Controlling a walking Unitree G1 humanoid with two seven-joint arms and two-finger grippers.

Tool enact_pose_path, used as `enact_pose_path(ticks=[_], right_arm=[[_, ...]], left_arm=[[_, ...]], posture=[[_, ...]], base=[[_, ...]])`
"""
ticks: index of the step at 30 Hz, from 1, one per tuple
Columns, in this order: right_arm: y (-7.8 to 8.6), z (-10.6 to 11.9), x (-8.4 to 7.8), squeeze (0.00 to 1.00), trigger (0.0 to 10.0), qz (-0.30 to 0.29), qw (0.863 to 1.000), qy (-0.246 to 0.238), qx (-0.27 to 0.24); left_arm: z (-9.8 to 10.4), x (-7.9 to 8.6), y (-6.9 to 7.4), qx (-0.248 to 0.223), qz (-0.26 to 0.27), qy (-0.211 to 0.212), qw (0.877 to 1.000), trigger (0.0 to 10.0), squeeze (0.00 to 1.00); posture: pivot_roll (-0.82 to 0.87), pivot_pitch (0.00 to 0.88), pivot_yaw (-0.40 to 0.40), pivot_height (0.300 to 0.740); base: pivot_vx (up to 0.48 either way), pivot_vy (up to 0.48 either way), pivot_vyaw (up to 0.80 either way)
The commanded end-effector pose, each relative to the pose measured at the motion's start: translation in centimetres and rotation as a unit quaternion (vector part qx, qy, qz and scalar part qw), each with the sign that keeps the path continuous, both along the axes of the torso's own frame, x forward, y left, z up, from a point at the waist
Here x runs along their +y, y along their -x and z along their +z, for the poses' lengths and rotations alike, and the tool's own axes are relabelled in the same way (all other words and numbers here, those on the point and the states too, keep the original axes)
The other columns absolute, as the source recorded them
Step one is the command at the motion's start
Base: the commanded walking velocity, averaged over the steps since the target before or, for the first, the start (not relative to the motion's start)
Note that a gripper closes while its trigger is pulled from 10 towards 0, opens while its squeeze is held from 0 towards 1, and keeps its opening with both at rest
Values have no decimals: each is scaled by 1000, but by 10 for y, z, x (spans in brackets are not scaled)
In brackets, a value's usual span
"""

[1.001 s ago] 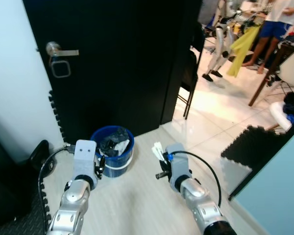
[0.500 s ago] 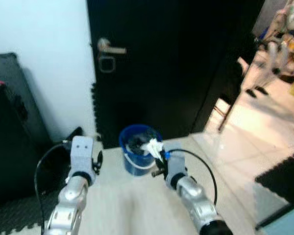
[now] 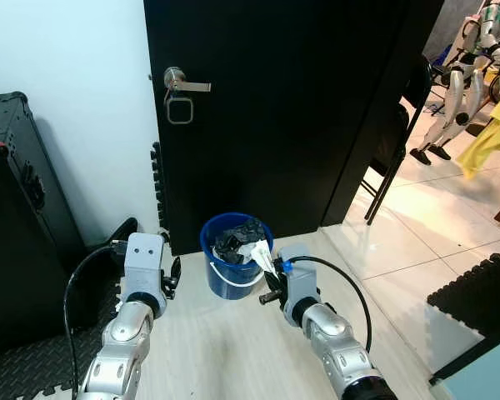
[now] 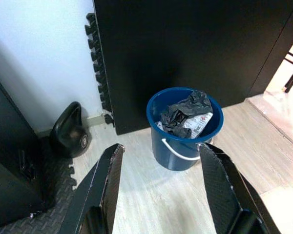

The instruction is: Clean up the room

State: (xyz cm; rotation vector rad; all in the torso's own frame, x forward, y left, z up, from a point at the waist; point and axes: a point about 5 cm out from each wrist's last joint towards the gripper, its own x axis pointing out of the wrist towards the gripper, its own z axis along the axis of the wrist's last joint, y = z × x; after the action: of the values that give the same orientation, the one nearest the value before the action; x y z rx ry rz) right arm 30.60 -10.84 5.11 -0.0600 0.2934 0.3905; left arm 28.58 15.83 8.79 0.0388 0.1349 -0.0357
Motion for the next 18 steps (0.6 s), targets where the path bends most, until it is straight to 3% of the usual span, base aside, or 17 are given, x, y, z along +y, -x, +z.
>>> enact_pose_path(ticks=[1, 10, 14, 18], right_arm=[[-1, 0, 1, 0, 10000, 4, 1000, 0, -1], [-1, 1, 6, 0, 10000, 27, 999, 19, -10], [-1, 0, 7, 0, 10000, 25, 999, 17, -12], [-3, 1, 6, 0, 10000, 14, 1000, 7, -10]], left_arm=[[2, -1, 1, -6, 0, 4, 1000, 10000, 0], [2, 0, 2, -7, 1, 1, 1000, 10000, 0], [2, 0, 2, -8, 1, 1, 1000, 10000, 0], [3, 0, 3, -9, 2, 1, 1000, 10000, 0]], posture=[[69, 9, -104, 740], [79, 2, -114, 740], [82, 0, -116, 740], [86, 0, -117, 740]], base=[[270, 0, 0], [275, 0, 0], [281, 0, 800], [292, 0, 0]])
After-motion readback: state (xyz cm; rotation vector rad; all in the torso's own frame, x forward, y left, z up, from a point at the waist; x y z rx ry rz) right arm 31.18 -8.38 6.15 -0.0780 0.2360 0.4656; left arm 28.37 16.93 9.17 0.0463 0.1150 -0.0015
